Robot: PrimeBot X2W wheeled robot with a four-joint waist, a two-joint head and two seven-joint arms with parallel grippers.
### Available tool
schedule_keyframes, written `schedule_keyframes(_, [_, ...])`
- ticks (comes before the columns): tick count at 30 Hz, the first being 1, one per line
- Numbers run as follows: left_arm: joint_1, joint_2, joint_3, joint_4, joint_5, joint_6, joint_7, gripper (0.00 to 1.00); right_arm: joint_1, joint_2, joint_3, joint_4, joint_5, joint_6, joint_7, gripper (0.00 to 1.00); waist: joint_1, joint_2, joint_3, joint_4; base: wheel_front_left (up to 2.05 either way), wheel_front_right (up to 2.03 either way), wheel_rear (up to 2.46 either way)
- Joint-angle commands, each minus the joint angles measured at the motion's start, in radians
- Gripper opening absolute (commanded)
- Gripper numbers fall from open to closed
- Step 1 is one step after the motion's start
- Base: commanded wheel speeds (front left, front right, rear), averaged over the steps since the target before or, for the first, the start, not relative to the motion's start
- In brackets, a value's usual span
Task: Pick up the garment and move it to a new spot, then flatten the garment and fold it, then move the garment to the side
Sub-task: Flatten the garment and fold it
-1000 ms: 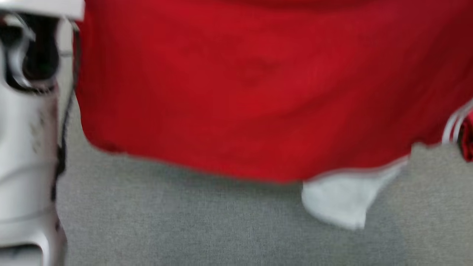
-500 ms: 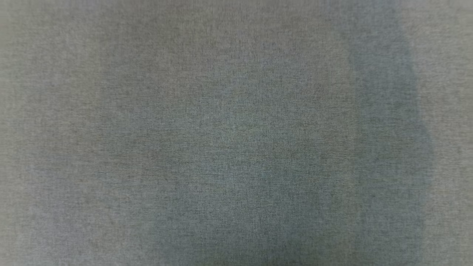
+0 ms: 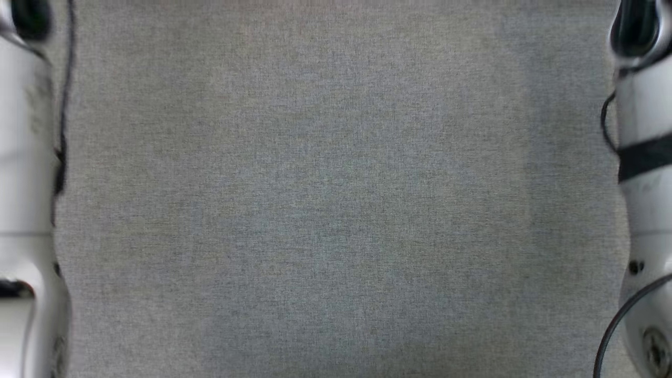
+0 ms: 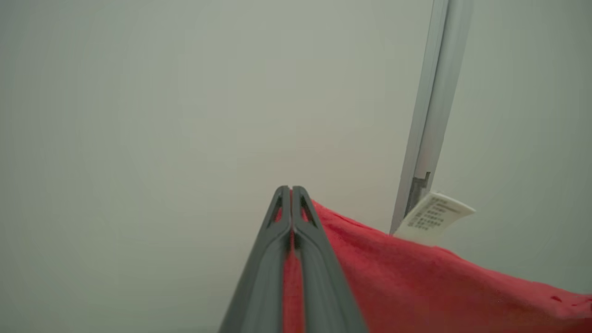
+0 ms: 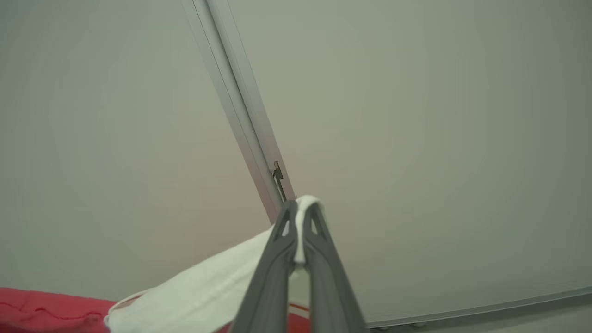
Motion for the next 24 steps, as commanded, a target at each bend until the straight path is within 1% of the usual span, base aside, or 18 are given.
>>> schedule_keyframes(1, [0.056,0.002,-0.017,-0.022,0.007,-0.006,-0.004,0.00,0.062,-0.003,-0.004,-0.019,0.013,0.000,-0.005,0.00,0.0000,0.0000,-0.030,-0.001,0.00,0.00,0.00])
schedule_keyframes(2, [0.094,0.006,-0.028,-0.039,0.011,-0.005,-0.004,0.00,0.102,-0.002,-0.005,-0.031,0.020,0.000,-0.005,0.00,0.0000,0.0000,-0.048,-0.001,0.00,0.00,0.00])
schedule_keyframes(3, [0.094,0.006,-0.028,-0.039,0.011,-0.005,-0.004,0.00,0.102,-0.002,-0.005,-0.031,0.020,0.000,-0.005,0.00,0.0000,0.0000,-0.048,-0.001,0.00,0.00,0.00])
schedule_keyframes(5, [0.173,0.014,-0.049,-0.066,0.019,-0.004,-0.004,0.00,0.178,0.000,0.007,-0.049,0.035,0.000,-0.005,0.00,0.0000,0.0000,-0.084,-0.003,0.00,0.00,0.00])
schedule_keyframes(6, [0.217,0.013,-0.058,-0.074,0.016,-0.004,-0.004,0.00,0.219,0.003,0.022,-0.056,0.047,0.000,-0.005,0.00,0.0000,0.0000,-0.106,-0.005,0.00,0.00,0.00])
schedule_keyframes(7, [0.294,0.030,-0.096,-0.087,0.034,-0.004,-0.003,0.00,0.292,-0.007,0.050,-0.070,0.070,0.000,-0.005,0.00,0.0000,0.0000,-0.147,-0.007,0.00,0.00,0.00])
schedule_keyframes(11, [0.426,0.066,-0.161,-0.101,0.052,-0.004,-0.003,0.00,0.422,-0.028,0.121,-0.067,0.135,0.000,-0.005,0.00,0.0000,0.0000,-0.232,-0.013,0.00,0.00,0.00])
schedule_keyframes(14, [0.513,0.082,-0.183,-0.113,0.057,-0.004,-0.003,0.00,0.506,-0.049,0.164,-0.051,0.193,0.000,0.008,0.00,0.0000,0.0000,-0.286,-0.016,0.00,0.00,0.00])
schedule_keyframes(17, [0.589,0.087,-0.199,-0.133,0.076,-0.004,-0.003,0.00,0.580,-0.070,0.206,-0.046,0.241,0.000,0.040,0.00,0.0000,0.0000,-0.335,-0.015,0.00,0.00,0.00])
schedule_keyframes(20, [0.656,0.086,-0.210,-0.147,0.092,-0.004,-0.003,0.00,0.642,-0.091,0.218,-0.050,0.299,0.000,0.075,0.00,0.0000,0.0000,-0.378,-0.012,0.00,0.00,0.00])
schedule_keyframes(24, [0.727,0.084,-0.220,-0.161,0.111,-0.004,-0.003,0.00,0.710,-0.123,0.238,-0.054,0.344,0.000,0.165,0.00,0.0000,0.0000,-0.427,-0.010,0.00,0.00,0.00])
